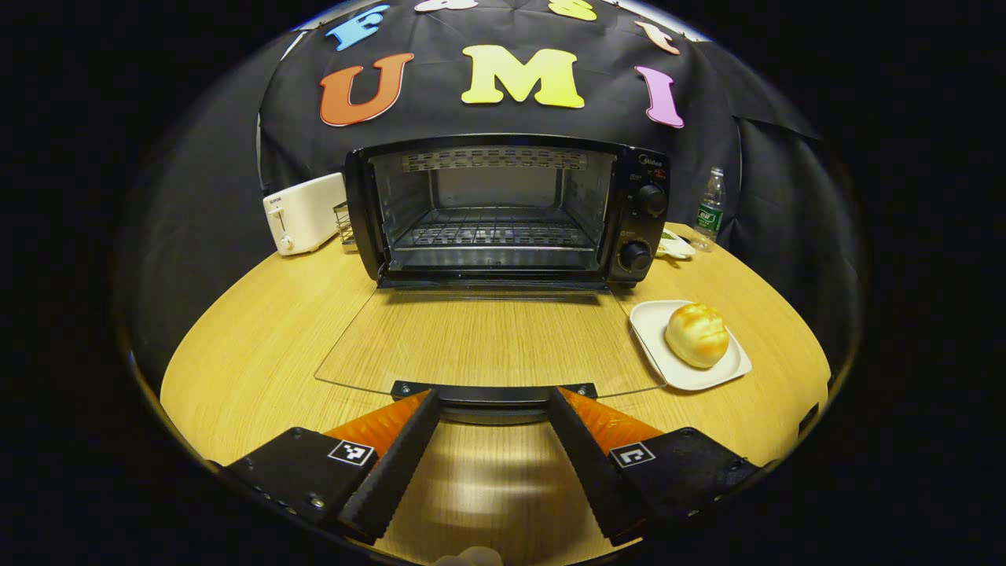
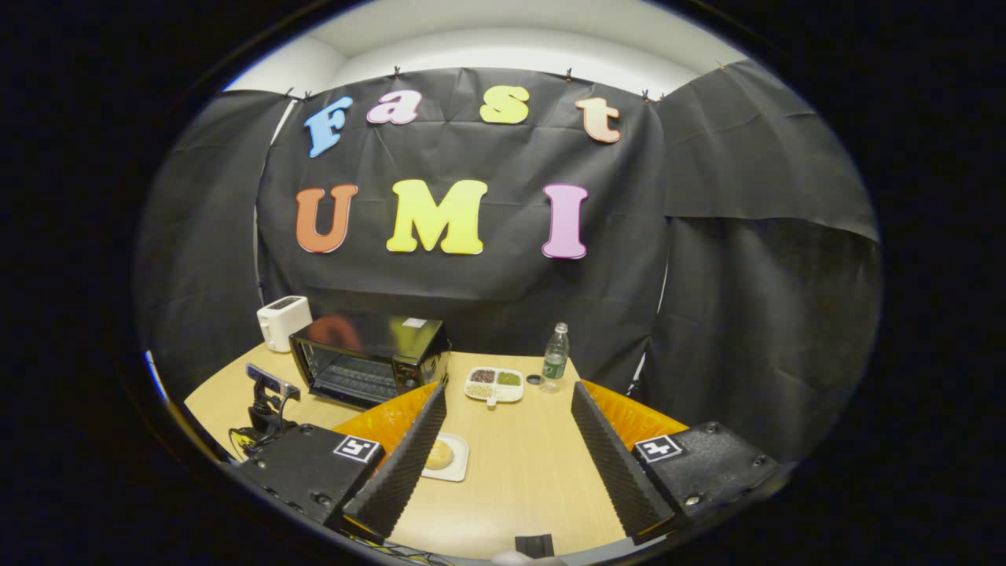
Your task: Open the electric oven with the left hand, put the food in, and close the electric oven.
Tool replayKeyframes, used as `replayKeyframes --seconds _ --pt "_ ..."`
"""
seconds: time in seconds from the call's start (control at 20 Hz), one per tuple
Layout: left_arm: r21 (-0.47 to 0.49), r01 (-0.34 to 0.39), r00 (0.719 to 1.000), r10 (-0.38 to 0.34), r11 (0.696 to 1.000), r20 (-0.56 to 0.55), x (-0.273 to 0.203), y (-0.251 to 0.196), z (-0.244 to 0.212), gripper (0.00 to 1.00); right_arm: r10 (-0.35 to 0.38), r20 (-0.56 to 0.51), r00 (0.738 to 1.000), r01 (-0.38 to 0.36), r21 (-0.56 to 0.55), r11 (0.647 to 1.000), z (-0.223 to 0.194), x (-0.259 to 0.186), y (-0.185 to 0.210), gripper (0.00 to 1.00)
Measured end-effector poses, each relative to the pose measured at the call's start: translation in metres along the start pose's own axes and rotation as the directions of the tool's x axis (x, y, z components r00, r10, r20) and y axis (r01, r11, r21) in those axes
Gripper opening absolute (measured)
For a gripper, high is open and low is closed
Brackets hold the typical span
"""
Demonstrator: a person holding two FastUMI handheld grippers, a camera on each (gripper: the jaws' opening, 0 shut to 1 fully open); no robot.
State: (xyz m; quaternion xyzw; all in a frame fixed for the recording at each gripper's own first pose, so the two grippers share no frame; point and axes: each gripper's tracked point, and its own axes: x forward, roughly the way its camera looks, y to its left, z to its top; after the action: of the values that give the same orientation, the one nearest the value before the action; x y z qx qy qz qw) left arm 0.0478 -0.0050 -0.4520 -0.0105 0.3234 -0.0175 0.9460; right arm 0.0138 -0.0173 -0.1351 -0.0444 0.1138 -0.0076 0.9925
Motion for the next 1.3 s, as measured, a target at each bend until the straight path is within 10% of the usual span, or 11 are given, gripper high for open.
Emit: replayKeyframes --seconds 0.6,1.3 --pt "0.031 -0.031 0.979 0.024 0.999 0.204 -0.066 0.016 0.09 0.96 0.047 0.045 0.998 -0.048 0.02 0.999 0.011 0.021 0.021 0.99" --pt "-0.037 -0.077 0.799 0.084 0.996 0.596 -0.266 0.054 0.264 0.95 0.156 -0.157 0.975 -0.158 -0.002 0.987 -0.138 0.079 0.099 0.99"
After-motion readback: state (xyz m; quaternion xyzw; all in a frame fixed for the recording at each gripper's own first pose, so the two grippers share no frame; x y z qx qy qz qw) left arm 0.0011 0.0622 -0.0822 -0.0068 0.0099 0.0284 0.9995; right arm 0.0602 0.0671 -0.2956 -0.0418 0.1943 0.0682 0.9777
